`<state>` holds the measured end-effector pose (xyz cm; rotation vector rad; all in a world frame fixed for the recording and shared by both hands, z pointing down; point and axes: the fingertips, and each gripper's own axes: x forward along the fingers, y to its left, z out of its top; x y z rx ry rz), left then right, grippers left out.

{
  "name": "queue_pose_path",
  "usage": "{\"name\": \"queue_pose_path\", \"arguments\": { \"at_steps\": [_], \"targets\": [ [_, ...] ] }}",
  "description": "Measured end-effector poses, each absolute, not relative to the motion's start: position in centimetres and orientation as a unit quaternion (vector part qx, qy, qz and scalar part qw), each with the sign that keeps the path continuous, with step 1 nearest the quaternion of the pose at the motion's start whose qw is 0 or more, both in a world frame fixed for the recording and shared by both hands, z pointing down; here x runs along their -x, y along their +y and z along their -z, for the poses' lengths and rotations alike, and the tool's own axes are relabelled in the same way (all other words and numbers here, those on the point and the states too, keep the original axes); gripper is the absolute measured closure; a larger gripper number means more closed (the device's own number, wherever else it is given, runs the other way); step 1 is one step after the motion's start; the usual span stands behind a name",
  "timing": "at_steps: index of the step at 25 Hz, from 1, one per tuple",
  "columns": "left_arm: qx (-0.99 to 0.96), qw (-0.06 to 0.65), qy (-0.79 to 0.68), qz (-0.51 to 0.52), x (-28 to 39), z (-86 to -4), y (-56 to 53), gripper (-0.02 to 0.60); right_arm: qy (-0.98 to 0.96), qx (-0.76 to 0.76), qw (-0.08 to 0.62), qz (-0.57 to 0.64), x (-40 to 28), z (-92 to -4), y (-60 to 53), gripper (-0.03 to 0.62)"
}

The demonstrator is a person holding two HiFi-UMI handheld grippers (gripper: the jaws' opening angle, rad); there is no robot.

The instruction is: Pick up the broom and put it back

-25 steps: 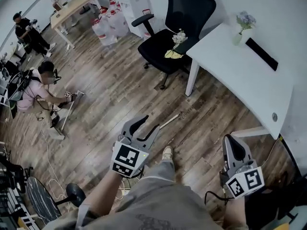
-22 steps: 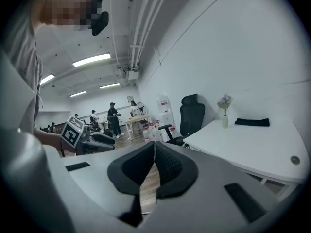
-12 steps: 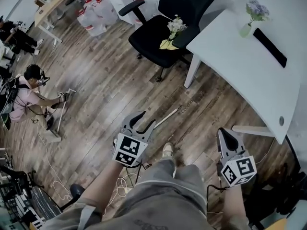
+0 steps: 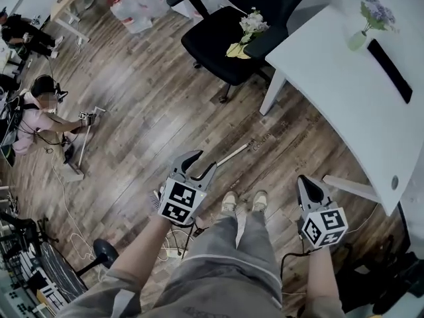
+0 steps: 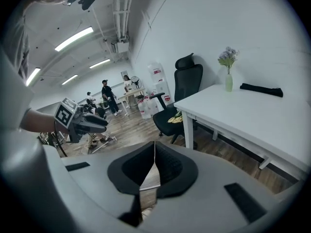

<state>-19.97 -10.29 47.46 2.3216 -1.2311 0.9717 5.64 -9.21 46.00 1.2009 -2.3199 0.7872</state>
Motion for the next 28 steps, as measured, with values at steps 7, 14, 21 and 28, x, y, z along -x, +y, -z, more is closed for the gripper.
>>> {"name": "queue_pose_path", "arguments": {
  "at_steps": [7, 14, 21, 28],
  "targets": [
    [-0.797, 0.182, -0.445, -0.366, 19.5, -52.3, -10.8, 0.383, -0.846, -0.392, 0.232, -0.279, -6.3, -50.6, -12.2, 0.560],
    [-0.784, 0.211, -0.435, -0.389, 19.6, -62.9, -11.7, 0.383, -0.845, -0.367, 0.255, -0.295, -6.1, -59.3, -13.0, 0.560],
    [-0.780, 0.237, -0.393, -0.424, 20.7, -76.8, -11.4, 0.388, -0.837, -0.349, 0.279, -0.316, -5.1, -70.6, -12.3, 0.560],
    [-0.783, 0.264, -0.384, -0.411, 21.4, -89.0, -10.7, 0.389, -0.843, -0.330, 0.294, -0.308, -3.7, -79.9, -11.6, 0.560]
  ]
}}
